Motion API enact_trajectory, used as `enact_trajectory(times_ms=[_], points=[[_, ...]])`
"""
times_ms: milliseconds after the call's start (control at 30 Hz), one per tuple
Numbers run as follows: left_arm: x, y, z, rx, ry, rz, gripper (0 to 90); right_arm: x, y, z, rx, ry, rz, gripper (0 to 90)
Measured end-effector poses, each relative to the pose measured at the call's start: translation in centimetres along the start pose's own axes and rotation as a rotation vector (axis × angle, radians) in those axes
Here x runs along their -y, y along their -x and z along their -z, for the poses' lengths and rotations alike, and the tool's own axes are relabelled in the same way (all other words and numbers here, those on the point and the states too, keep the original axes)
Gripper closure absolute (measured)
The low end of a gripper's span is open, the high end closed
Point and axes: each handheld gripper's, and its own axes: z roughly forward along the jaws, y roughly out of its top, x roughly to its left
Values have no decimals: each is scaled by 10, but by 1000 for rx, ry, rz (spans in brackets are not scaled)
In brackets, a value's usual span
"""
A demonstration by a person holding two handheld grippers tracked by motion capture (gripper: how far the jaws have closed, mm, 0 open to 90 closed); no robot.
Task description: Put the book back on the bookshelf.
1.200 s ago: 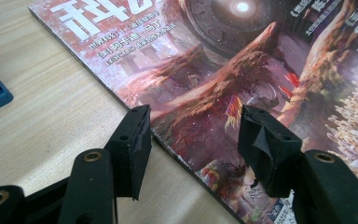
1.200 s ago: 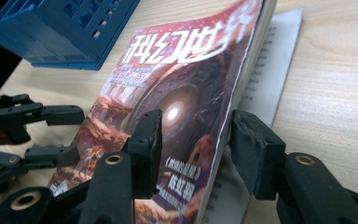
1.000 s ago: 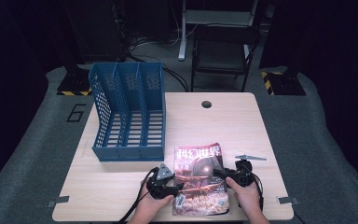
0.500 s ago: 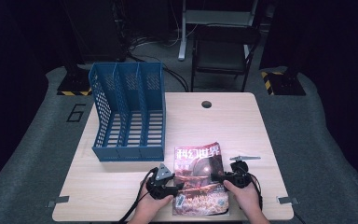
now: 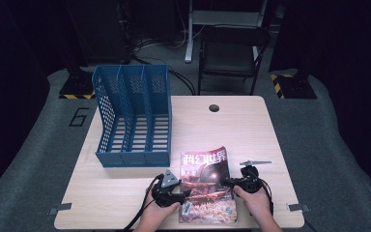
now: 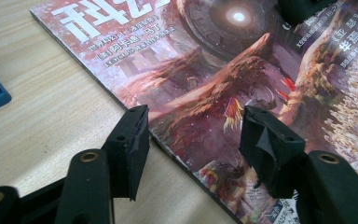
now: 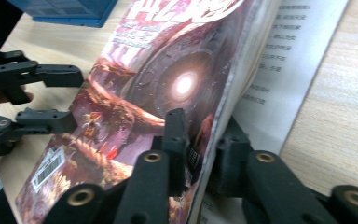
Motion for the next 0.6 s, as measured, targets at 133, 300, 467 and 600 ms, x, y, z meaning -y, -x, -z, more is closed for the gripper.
enact_trajectory(times_ms=[133, 300, 467, 600], points=[[0, 1, -1, -6, 6, -14, 387, 0, -1, 1, -2, 5, 24, 814], [0, 2, -2, -1, 7, -16, 369, 2, -8, 2, 25, 30, 67, 846], [-1, 2, -2, 1, 0, -28, 347, 4, -14, 5, 39, 55, 103, 866], [-1, 2, -2, 9, -1, -29, 337, 4, -16, 7, 33, 75, 120, 869]])
